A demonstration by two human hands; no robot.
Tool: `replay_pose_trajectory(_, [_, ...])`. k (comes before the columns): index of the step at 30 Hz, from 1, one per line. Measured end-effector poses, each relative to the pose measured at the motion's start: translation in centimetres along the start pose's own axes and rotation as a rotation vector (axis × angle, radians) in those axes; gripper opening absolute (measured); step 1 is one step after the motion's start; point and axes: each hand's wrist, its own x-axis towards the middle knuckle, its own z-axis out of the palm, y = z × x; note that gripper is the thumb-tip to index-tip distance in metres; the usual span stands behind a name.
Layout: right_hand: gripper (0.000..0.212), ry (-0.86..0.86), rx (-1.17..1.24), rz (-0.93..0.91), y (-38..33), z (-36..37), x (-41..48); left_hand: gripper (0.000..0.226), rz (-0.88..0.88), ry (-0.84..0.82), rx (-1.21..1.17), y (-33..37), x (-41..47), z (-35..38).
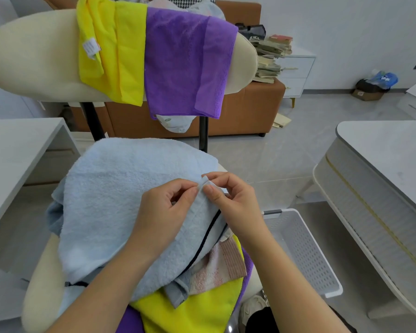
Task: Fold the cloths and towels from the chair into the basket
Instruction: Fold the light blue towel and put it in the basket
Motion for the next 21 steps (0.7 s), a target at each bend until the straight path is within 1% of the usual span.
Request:
replay_pose_trajectory(5, [0.011,-0.005,0.151,0.039,-0.3,0.0,0.0,0.014,0.02,-0.042,-0.019,0.1,0.0,0.0])
replay_pose_trajectory(11, [0.012,0.109,0.151,0.074,0.1,-0.1,0.1,0.011,0.06,-0.037,0.042,0.1,-0.2,-0.2])
replay_pose_trajectory(13, [0.012,0.162,0.187,0.09,0.0,-0.2,0.2,0.014,0.093,-0.047,0.133,0.2,-0.3,-0.5])
replay_pose_trajectory(16, [0.01,0.236,0.213,0.101,0.0,-0.4,0.4,0.019,0.146,-0.108,0.325,0.3,-0.2,-1.2])
replay_pose_trajectory(20, [0.009,0.281,0.181,0.107,0.1,-0.5,0.4,0.032,0.17,-0.196,0.428,0.5,-0.2,-1.7])
replay_pose_trajectory(21, [0.009,0.284,0.18,0.106,0.1,-0.6,0.4,0.032,0.185,-0.214,0.457,0.5,-0.3,-1.7])
